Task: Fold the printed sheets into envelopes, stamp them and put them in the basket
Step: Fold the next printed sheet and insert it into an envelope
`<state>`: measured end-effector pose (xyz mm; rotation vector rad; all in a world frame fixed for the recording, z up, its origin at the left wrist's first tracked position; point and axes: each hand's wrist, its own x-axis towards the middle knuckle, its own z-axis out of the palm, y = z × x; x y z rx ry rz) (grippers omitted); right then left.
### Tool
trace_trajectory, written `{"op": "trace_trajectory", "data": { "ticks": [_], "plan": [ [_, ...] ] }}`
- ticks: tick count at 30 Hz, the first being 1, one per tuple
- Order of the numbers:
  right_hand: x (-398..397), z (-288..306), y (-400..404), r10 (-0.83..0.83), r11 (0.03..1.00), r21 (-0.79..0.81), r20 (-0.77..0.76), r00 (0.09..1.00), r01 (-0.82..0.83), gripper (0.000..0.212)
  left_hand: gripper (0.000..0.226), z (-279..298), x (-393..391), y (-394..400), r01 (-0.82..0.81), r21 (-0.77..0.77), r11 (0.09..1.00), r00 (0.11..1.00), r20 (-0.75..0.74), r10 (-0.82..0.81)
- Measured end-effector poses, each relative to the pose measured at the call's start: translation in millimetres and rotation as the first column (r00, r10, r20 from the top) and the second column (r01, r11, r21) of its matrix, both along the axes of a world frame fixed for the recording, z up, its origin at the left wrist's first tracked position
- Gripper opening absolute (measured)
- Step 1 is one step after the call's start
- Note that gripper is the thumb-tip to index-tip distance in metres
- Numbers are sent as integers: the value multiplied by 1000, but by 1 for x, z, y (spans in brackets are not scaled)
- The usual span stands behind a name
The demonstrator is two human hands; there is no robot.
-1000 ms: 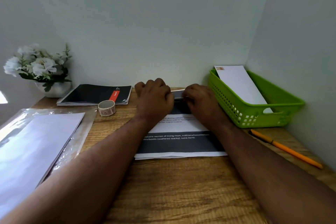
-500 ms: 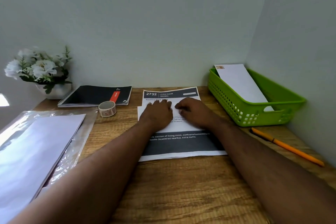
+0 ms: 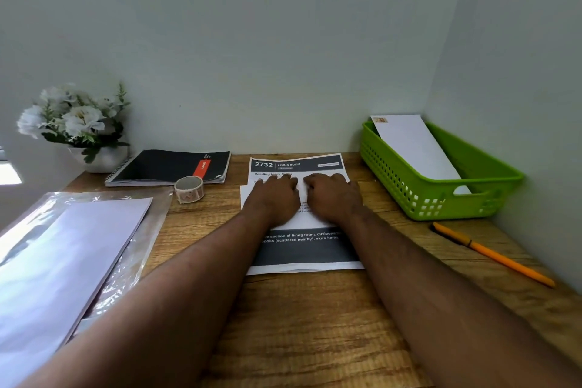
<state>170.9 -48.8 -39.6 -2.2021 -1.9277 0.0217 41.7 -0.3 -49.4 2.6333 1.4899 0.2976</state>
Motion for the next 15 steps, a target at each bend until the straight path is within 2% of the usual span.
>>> {"op": "trace_trajectory", "data": {
  "ticks": [2,6,9,11,13,15],
  "plan": [
    [9,3,-1,-42,999,13,-42,998,43,36,45,1,0,-1,-1,-5,1000,1000,-3,1],
    [18,2,2,-142,990,-4,-14,990,142,32,46,1,0,-1,0,3,1000,1000,-26,0],
    [16,6,3,-196,980,58,162,967,189,32,49,2,2,-4,20,-13,1000,999,-48,-20],
    [12,3,5,-108,991,105,231,967,86,38,50,3,3,-5,26,-13,1000,997,-68,-26],
    [9,-1,10,79,993,75,107,991,-87,44,50,3,2,-3,24,-9,1000,996,-82,-25],
    [5,-3,12,189,982,-20,-11,982,-189,44,51,3,1,-1,18,-20,1000,995,-95,-20]
  ]
}}
